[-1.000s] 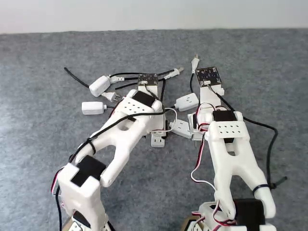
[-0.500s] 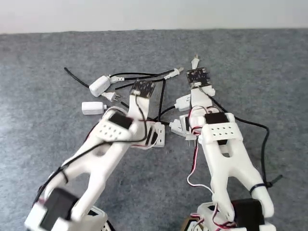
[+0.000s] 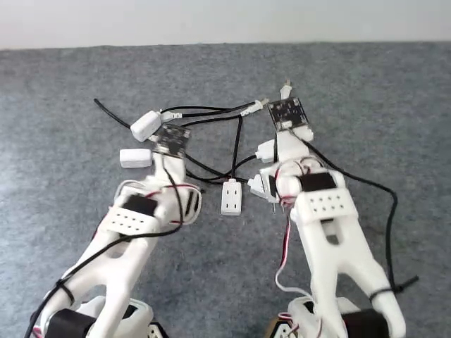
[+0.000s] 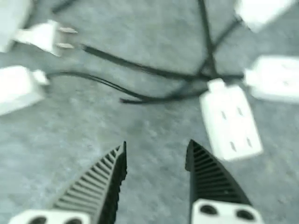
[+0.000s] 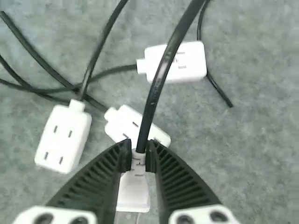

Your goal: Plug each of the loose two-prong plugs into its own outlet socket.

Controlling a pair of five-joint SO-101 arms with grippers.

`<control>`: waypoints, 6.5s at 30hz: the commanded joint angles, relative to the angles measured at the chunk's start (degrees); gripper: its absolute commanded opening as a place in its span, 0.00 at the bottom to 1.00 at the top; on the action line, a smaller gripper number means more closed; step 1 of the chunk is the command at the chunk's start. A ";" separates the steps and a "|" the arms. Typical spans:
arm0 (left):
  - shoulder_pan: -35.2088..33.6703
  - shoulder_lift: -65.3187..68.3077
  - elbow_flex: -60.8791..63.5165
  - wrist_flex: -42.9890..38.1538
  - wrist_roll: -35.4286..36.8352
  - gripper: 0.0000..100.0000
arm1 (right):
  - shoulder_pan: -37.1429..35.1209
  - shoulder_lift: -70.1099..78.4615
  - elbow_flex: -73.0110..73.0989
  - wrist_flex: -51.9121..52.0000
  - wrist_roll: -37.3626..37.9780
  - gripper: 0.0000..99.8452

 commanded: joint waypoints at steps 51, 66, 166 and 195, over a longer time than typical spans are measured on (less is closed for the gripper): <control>-7.38 -1.93 5.93 -10.46 -0.18 0.19 | -8.04 -17.89 19.16 -16.04 -18.20 0.01; -7.38 -1.93 6.02 -10.46 -0.18 0.19 | 4.35 -13.41 18.29 -1.19 -1.41 0.01; -7.47 -1.93 6.02 -10.46 -0.26 0.19 | 5.49 4.79 6.15 17.01 2.55 0.01; -7.47 -1.93 6.02 -10.55 -0.26 0.19 | 5.85 3.21 -1.05 15.60 2.55 0.11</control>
